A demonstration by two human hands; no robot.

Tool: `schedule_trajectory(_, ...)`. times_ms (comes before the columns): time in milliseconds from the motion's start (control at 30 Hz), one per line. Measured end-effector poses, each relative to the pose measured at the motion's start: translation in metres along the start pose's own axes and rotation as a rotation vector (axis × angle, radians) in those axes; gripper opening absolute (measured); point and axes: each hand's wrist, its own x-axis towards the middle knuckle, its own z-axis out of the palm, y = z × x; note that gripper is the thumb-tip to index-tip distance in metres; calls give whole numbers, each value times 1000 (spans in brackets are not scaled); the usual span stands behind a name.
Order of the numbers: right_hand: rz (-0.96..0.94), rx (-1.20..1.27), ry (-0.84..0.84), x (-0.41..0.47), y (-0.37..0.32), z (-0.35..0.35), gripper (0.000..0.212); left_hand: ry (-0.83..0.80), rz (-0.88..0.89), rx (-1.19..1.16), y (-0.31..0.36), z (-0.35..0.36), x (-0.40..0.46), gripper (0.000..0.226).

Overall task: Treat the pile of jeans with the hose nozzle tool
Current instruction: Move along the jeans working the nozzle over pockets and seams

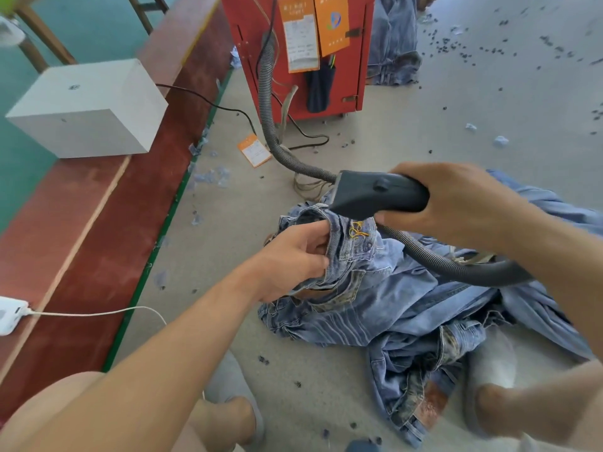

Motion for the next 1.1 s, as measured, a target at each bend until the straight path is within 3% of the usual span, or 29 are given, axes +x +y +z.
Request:
schedule_trajectory(200, 8, -107, -207, -7, 2, 5, 26, -20, -106, -282, -1, -11, 5, 80)
schedule_trajectory(400, -28, 14, 62, -4, 0, 15, 26, -12, -131, -313, 6, -17, 7, 88)
schedule_trajectory(533, -16, -7, -30, -9, 18, 1, 29, -8, -158, -349, 11, -23, 6, 80)
schedule_trajectory(667, 18, -127, -227, -14, 33, 6, 29, 87, -164, -288, 12, -27, 11, 50)
schedule_trajectory(767, 29, -204, -283, -12, 33, 21, 30, 157, -196, -261, 9, -26, 14, 38)
schedule_trajectory(900, -12, -231, -244, -8, 23, 40, 34, 207, -211, -284, 5, -27, 18, 38)
schedule_trajectory(1100, -9, -36, -125, -4, 27, 23, 35, 186, -242, -409, 4, -28, 19, 41)
